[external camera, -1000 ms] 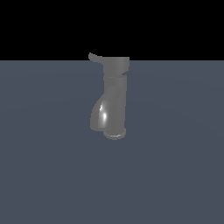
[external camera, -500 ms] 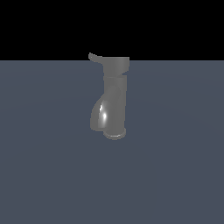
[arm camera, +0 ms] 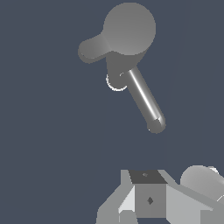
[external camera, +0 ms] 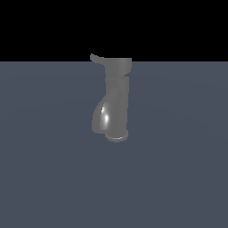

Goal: Turn on the faucet by rotating a designated handle.

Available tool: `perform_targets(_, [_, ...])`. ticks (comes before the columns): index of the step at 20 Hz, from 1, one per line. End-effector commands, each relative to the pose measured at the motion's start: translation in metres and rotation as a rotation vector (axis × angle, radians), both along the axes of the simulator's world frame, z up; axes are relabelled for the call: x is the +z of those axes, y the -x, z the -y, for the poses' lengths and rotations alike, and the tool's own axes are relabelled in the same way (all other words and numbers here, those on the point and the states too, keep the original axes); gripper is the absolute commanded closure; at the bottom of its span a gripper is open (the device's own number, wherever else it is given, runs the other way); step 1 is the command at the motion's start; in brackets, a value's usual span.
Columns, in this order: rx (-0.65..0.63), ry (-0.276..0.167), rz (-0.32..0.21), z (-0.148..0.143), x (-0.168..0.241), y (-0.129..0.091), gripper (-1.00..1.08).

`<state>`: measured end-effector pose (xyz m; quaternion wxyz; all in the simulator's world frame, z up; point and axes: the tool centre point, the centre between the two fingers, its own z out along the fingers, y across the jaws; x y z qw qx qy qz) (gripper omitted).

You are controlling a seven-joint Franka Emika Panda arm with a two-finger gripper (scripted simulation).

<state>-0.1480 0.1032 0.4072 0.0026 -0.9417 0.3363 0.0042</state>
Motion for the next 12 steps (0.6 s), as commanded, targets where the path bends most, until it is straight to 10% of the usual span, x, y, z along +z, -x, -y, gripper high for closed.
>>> perform_targets(1, [-0.06, -0.001, 0.0, -0.003, -0.006, -0.011, 1.08])
perform_targets(12, [-0.314, -0.001, 0.001, -0.008, -0.033, -0.061, 1.08])
